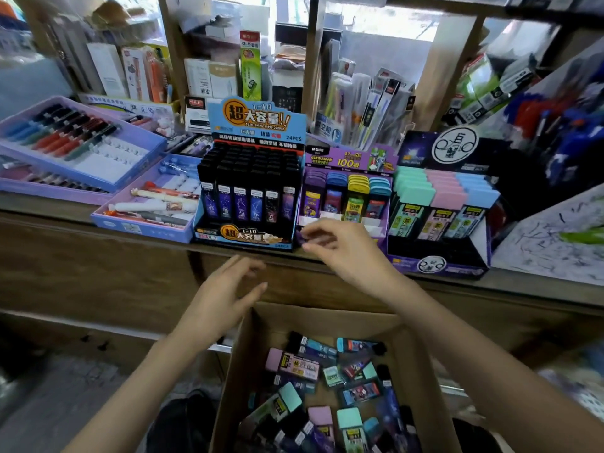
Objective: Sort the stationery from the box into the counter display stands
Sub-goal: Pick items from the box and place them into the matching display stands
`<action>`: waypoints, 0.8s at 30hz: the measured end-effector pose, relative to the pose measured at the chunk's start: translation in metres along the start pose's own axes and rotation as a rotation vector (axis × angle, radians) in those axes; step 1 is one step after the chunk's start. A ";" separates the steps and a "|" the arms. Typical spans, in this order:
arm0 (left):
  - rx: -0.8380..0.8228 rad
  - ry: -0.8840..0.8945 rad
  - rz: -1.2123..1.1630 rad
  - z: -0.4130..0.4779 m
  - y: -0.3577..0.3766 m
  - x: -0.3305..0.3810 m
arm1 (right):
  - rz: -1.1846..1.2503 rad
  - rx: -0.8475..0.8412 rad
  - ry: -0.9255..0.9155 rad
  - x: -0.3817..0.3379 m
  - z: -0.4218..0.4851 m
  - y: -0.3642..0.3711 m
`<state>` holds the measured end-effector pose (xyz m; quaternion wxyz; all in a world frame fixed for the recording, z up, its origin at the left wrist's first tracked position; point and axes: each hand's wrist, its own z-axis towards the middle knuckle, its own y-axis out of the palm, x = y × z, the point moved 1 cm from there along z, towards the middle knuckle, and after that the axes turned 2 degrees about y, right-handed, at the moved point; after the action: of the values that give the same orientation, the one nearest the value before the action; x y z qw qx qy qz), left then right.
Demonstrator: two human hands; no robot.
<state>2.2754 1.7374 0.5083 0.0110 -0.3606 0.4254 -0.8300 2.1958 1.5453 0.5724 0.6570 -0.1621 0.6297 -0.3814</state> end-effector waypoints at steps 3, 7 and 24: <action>-0.143 -0.065 -0.034 -0.020 0.038 -0.005 | -0.083 -0.130 0.038 0.034 -0.040 0.000; -0.323 -0.236 -0.081 -0.053 0.098 -0.017 | -0.167 -0.285 0.179 0.093 -0.089 0.017; -0.844 -0.459 0.165 -0.150 0.186 -0.073 | -0.466 -0.566 0.500 0.239 -0.207 0.131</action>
<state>2.1850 1.7475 0.2760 0.0228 -0.4723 0.7386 -0.4804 2.0173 1.5179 0.2813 0.3109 -0.3760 0.7954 -0.3595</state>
